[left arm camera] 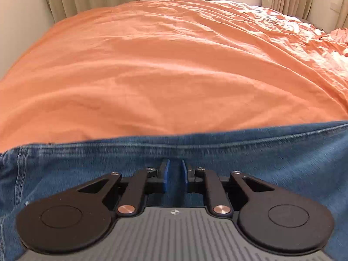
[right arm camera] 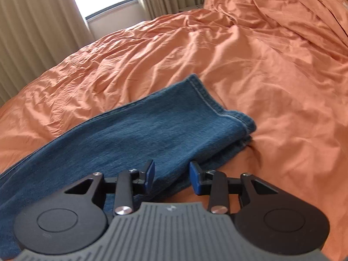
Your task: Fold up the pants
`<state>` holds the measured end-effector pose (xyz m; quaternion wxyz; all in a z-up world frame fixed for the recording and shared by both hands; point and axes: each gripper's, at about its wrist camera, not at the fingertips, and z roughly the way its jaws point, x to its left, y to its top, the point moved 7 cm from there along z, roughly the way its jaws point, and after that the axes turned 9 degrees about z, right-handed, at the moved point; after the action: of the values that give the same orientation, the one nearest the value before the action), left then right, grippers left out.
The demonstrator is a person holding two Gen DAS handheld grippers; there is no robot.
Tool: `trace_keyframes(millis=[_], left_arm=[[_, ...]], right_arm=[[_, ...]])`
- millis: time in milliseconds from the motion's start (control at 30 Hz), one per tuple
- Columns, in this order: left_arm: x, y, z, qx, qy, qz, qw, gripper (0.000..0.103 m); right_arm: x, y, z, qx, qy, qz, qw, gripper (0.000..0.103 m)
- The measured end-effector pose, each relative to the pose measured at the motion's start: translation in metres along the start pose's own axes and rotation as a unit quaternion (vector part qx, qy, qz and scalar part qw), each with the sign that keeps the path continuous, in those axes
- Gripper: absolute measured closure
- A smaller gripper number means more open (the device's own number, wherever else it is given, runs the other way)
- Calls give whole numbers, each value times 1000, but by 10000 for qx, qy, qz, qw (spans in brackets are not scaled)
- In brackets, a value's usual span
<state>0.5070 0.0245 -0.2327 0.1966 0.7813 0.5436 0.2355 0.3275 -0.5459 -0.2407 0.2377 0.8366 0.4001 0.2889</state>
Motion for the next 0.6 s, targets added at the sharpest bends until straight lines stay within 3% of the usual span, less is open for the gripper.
trace_keyframes(millis=[133, 267, 367, 433, 600], left_arm=[[-4, 9, 16, 60, 169, 73, 9998, 92], [-7, 15, 21, -38, 303, 161, 9994, 95], [-5, 19, 25, -32, 287, 34, 9996, 97], [-4, 19, 26, -48, 288, 22, 9996, 97], [2, 26, 12, -342, 300, -219, 9987, 96]], right_arm=[[76, -4, 17, 60, 731, -646, 9952, 70], [166, -22, 54, 323, 1288, -1447, 9805, 71], [221, -40, 89, 742, 1577, -1490, 9734, 71], [248, -53, 110, 919, 1544, -1579, 9710, 71], [283, -61, 147, 777, 994, -1956, 9725, 67]])
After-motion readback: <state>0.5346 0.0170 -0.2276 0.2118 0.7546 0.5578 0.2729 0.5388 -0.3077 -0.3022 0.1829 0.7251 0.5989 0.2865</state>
